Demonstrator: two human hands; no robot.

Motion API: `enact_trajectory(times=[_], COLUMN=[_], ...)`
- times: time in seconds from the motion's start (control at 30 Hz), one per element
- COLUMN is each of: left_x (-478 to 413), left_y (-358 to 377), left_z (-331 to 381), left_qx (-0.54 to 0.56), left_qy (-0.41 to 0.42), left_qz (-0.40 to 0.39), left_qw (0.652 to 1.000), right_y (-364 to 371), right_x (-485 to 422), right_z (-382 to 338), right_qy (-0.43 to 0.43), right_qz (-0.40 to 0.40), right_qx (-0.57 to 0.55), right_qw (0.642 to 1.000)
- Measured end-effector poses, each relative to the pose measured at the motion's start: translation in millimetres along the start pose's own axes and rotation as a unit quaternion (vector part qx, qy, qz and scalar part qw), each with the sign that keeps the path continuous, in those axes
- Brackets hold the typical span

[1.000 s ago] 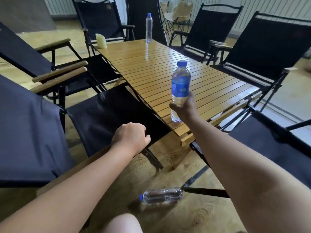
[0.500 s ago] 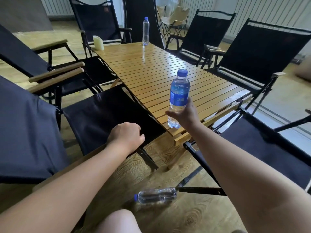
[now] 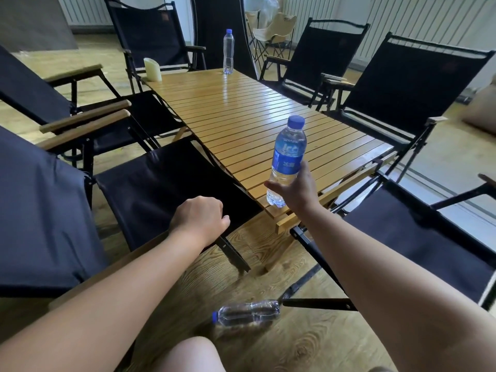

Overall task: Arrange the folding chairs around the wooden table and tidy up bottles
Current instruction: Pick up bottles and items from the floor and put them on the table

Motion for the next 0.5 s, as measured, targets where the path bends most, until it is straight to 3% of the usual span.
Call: enact_trajectory(times=[0.17, 0.37, 0.5], left_x=[0.4, -1.0, -1.9], left_y=[-0.1, 0.9, 1.1], left_z=[-0.6, -0.6, -0.8], left_qx=[0.002, 0.008, 0.010], left_qy=[0.001, -0.005, -0.003], left_qz=[-0.004, -0.010, -0.008], left_qw=[1.000, 1.000, 1.000], right_y=[2.7, 1.0, 6.5], right_x=[1.6, -2.1, -1.1], right_z=[-1.6, 3.6, 3.9], right_qy=[0.015, 0.048, 0.051], right_qz=[0.008, -0.044, 0.003], right_qx=[-0.002, -0.028, 0.006], right_qw=[1.000, 0.997, 0.999])
Point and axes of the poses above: each hand's wrist, its own x-axis away from the middle knuckle, its own y-axis out of the palm, z = x × y, the point moved 3 cm from there along -x, towards the middle knuckle, and after that the axes turned 11 degrees about -y, right-handed, at the moved point
